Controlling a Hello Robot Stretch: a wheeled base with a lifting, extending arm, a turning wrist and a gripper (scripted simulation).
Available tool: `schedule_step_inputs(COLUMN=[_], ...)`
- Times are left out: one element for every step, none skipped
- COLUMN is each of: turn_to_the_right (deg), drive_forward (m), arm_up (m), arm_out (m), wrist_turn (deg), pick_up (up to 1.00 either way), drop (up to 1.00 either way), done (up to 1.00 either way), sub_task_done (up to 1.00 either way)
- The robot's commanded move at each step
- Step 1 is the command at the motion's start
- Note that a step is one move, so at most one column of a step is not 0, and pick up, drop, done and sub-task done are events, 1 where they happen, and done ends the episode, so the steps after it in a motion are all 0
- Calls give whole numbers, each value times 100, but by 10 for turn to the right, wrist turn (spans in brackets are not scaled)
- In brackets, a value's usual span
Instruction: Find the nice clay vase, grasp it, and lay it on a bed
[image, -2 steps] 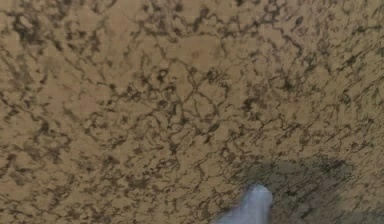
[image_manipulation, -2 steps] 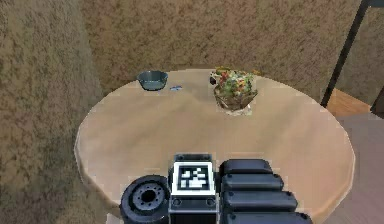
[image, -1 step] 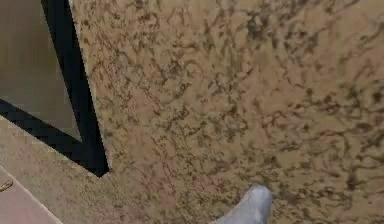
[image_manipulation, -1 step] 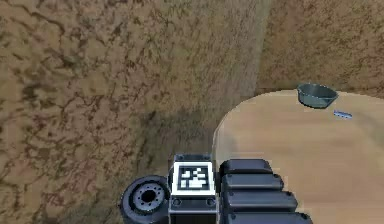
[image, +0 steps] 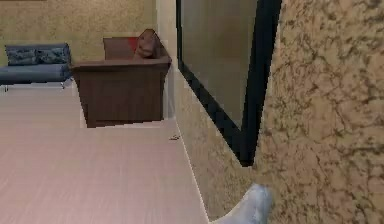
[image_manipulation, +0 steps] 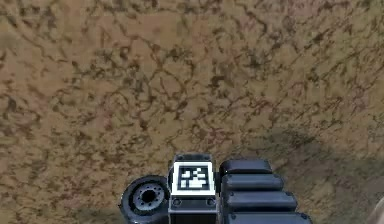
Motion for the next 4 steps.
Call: schedule_step_inputs(turn_to_the_right=[-450, -180, 0, -390], drive_forward=[0, 0, 35, 0], arm_up=[0, 0, 0, 0], arm_out=[0, 0, 0, 0], wrist_turn=[0, 0, 0, 0], pick_up=[0, 0, 0, 0], drop=[0, 0, 0, 0], done=[0, 0, 0, 0], sub_task_done=[0, 0, 0, 0])
